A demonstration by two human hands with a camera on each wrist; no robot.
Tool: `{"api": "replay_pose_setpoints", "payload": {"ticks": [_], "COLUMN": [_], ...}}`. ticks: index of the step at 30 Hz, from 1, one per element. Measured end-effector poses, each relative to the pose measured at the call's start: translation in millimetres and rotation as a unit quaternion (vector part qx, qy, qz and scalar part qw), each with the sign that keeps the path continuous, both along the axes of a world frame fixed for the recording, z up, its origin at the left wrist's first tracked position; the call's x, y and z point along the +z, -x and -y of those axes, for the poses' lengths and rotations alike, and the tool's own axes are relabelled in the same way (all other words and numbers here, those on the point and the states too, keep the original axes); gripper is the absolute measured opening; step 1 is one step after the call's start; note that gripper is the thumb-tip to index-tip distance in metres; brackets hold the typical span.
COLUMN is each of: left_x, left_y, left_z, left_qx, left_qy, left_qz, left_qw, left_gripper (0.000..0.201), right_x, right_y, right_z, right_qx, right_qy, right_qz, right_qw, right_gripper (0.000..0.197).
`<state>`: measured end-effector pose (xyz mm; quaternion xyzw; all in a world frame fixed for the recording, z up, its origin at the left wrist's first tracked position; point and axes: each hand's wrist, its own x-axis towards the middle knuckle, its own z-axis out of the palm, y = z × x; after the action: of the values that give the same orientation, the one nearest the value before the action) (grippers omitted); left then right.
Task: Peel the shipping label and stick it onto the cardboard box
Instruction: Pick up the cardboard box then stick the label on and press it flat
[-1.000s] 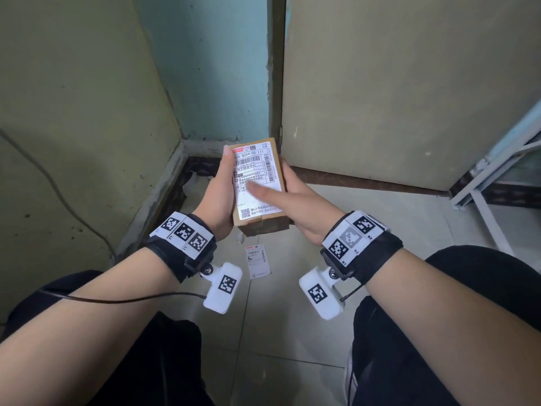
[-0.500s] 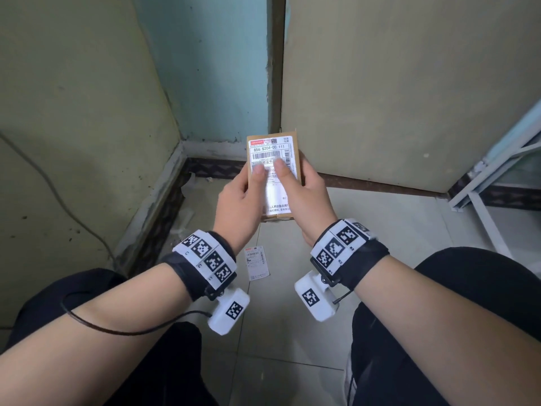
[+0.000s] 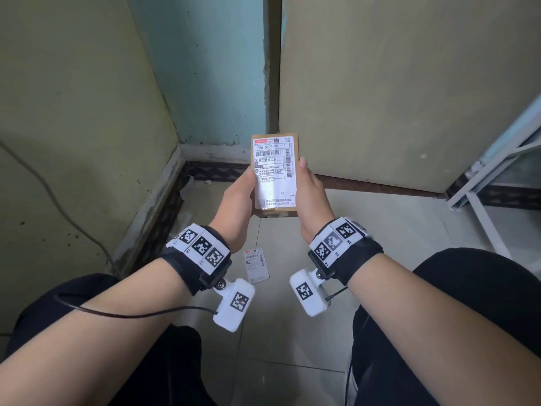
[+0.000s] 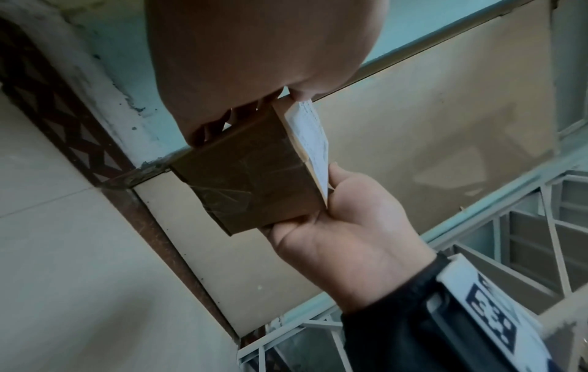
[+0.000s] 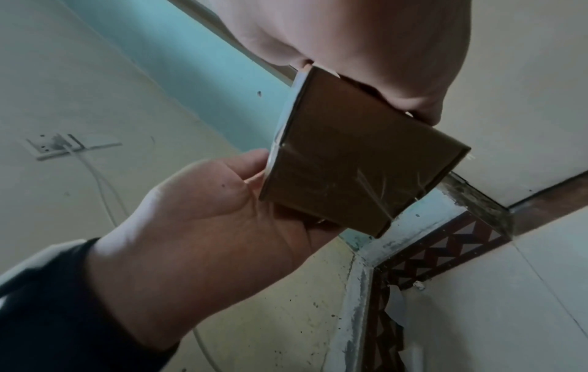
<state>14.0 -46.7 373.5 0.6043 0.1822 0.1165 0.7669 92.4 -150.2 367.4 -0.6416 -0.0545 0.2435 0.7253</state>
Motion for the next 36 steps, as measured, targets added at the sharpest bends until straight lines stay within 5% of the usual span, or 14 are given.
{"api": "replay_pose_setpoints", "payload": {"ticks": [21,29,36], "left_x": [-53.1,-100.7,-180.0], "left_y": [-42.5,-72.6,-71.2], "left_z": [23.6,13.0,-5.4], "left_qx": [0.036,0.044,-0.010], "left_qy": [0.057,0.068,0.083], "left_qz": [-0.064,-0.134,-0.207], "left_qw": [0.996,0.988,0.975], "left_gripper": [0.039,0.040,0.033], "right_x": [-57.1,-118.8,-183.8], "right_y": [-36.7,-58.6,-73.1], "right_z": [12.3,4.5,18.8], "right_qx": [-0.038,-0.088,-0.015], "right_qy": [0.068,0.081,0.144], "right_qz": [-0.057,-0.127,-0.141], "right_qw": [0.995,0.985,0.979], "right_gripper": [0.061,0.061,0.052]}}
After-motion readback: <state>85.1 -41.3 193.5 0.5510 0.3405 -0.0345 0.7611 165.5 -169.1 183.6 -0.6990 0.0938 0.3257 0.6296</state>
